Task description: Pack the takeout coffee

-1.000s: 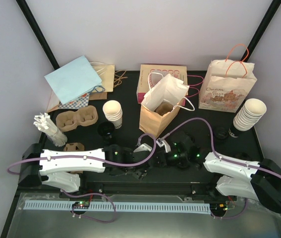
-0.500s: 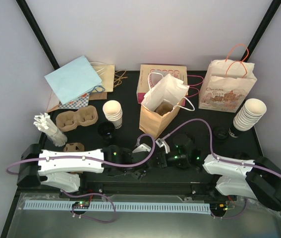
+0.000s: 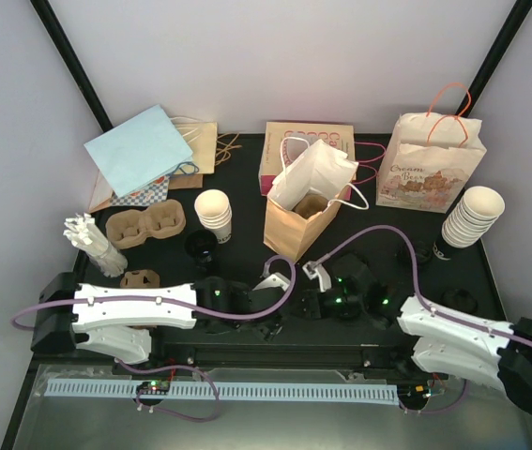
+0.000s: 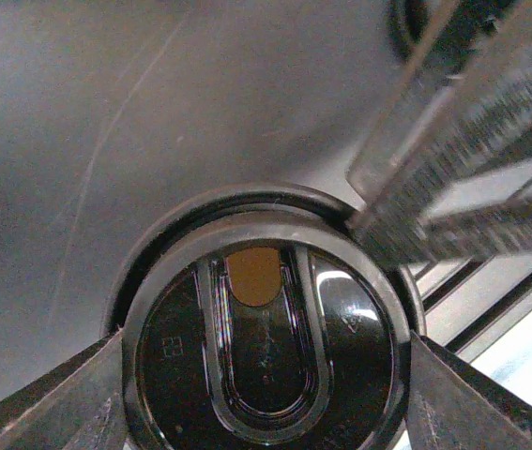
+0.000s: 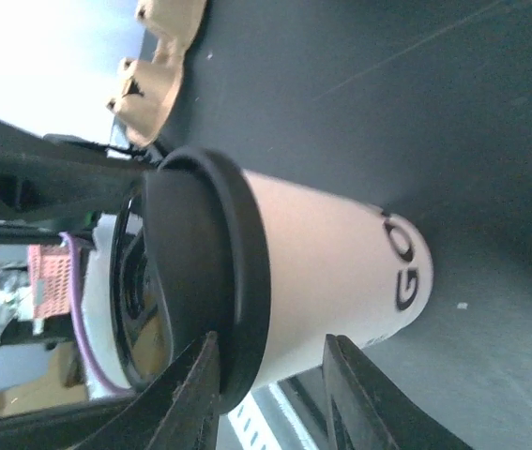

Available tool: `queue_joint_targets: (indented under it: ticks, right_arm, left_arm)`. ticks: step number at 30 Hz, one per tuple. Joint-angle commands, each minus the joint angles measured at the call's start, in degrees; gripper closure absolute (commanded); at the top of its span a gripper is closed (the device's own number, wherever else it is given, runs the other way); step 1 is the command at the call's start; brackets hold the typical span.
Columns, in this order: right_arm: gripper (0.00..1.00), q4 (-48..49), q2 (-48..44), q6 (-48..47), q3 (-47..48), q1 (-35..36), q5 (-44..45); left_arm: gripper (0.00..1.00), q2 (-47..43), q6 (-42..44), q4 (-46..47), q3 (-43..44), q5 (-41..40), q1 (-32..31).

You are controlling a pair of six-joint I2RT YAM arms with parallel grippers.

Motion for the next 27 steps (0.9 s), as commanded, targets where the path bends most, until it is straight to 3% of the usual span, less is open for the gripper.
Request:
queue_joint_targets:
  ticks: [1,5,27]
  right_arm:
    - [0.67,-15.9,-6.4,-3.4,2.7,-3.3,6.4]
    - [0.65,-14.8,-11.4,-2.6,4.3,-5.8,4.8]
    - [0.73,-7.8,-3.6,-2.3,-1.2,-6.6,-6.2]
  left_arm:
    - [0.38,4.1,3.5,6.4,-3.1,10.9,-1.7]
    - [0.38,4.6,5.9,5.5,-2.2,11.1,-1.7]
    - [0.38,5.3,9.4,4.2,-0.7,10.1,-1.8]
